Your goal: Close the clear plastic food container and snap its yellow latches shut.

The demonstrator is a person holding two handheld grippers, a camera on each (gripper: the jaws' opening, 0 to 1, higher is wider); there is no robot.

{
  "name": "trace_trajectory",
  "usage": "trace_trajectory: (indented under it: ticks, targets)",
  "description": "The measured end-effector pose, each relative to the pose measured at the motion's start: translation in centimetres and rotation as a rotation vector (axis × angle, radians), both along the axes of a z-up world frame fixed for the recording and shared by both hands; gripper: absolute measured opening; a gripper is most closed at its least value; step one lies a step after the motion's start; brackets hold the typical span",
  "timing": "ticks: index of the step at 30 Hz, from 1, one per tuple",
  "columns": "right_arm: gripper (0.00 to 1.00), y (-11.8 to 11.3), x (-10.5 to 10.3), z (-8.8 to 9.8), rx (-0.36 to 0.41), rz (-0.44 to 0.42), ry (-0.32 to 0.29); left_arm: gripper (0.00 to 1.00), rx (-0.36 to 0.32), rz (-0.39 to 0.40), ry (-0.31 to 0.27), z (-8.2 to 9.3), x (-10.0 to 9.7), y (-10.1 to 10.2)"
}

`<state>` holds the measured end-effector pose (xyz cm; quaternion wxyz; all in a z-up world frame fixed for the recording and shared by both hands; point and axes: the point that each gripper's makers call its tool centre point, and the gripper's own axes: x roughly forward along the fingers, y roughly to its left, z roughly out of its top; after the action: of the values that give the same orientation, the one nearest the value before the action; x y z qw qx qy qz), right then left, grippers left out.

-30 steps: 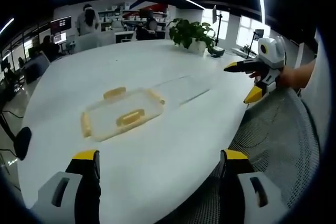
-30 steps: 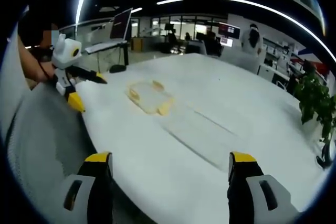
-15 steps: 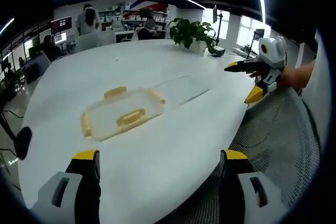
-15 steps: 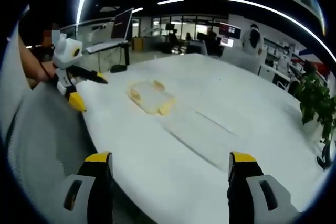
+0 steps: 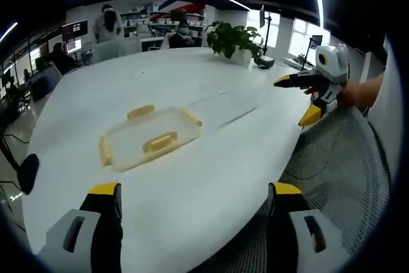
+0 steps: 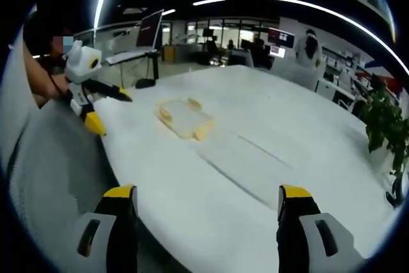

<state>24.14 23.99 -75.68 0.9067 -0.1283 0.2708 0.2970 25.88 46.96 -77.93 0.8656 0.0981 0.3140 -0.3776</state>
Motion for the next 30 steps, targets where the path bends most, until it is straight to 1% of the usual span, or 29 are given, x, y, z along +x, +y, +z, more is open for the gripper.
trace_trajectory:
  ticks: [17, 24, 28, 30]
  targets:
    - [0.91, -0.10, 0.02, -0.01, 0.002, -0.005, 0.001, 0.95, 0.002, -0.004, -0.003, 0.17, -0.10, -0.11]
    - [0.91, 0.00, -0.04, -0.04, -0.009, 0.001, 0.000, 0.95, -0.002, -0.002, -0.013, 0.40, -0.07, -0.09]
    - [0.91, -0.09, 0.01, -0.10, -0.009, -0.004, 0.005, 0.95, -0.003, -0.002, -0.015, 0.52, -0.06, -0.14]
    - [0.91, -0.06, -0.08, -0.28, -0.001, -0.002, 0.021, 0.94, -0.002, -0.002, -0.016, 0.48, -0.06, -0.10]
